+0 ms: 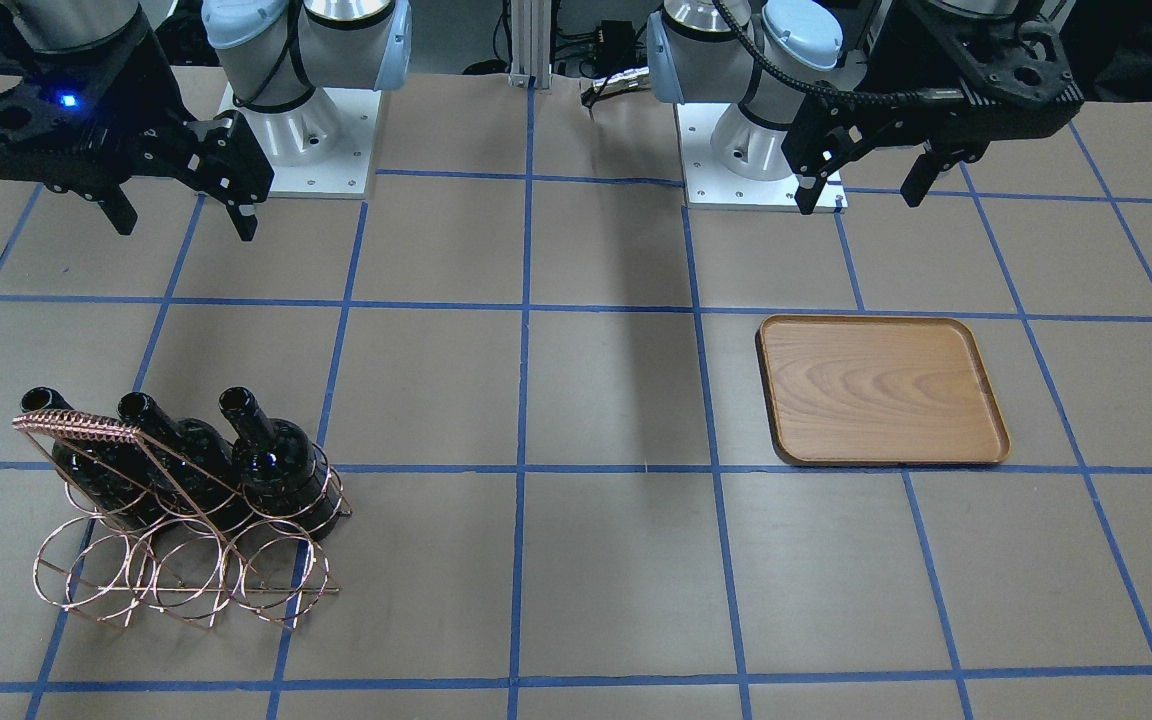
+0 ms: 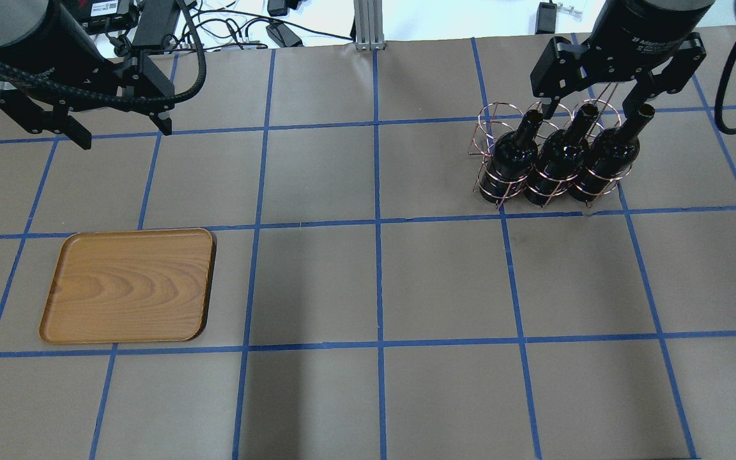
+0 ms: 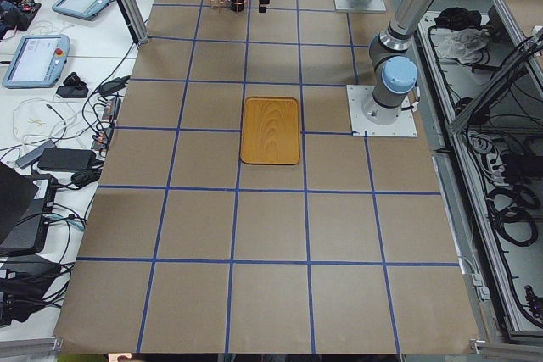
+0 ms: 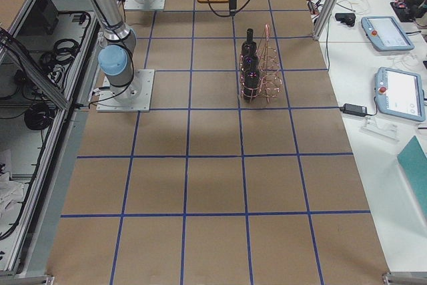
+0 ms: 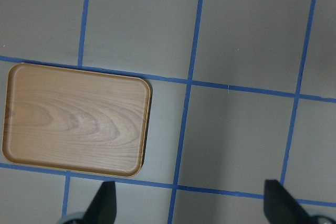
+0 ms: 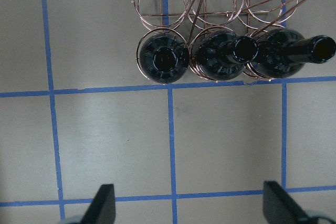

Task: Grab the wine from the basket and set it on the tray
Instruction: 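Lower the right gripper over the middle dark bottle in the wire rack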

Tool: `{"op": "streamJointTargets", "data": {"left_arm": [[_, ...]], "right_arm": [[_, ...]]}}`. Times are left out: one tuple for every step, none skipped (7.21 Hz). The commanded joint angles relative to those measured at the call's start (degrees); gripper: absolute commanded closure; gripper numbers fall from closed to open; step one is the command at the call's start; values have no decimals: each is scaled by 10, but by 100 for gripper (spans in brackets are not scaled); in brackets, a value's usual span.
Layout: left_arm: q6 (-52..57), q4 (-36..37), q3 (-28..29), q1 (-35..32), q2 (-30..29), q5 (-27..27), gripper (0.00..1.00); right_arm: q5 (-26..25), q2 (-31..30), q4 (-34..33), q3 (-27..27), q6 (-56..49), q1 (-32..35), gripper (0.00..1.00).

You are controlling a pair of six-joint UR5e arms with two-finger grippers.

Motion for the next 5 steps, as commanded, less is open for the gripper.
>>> {"op": "streamJointTargets", "data": {"left_arm": [[0, 0, 0, 0, 0, 0, 0], [0, 0, 0, 0, 0, 0, 0], [0, 0, 0, 0, 0, 0, 0], [0, 0, 0, 0, 0, 0, 0], [0, 0, 0, 0, 0, 0, 0]], "right_arm": [[2, -6, 7, 4, -7, 1, 0], [2, -10, -2, 18, -2, 1, 0], [4, -11, -6, 36, -5, -1, 0], [-1, -7, -5, 37, -7, -4, 0], [-3, 4, -9, 36, -10, -5, 0]]}}
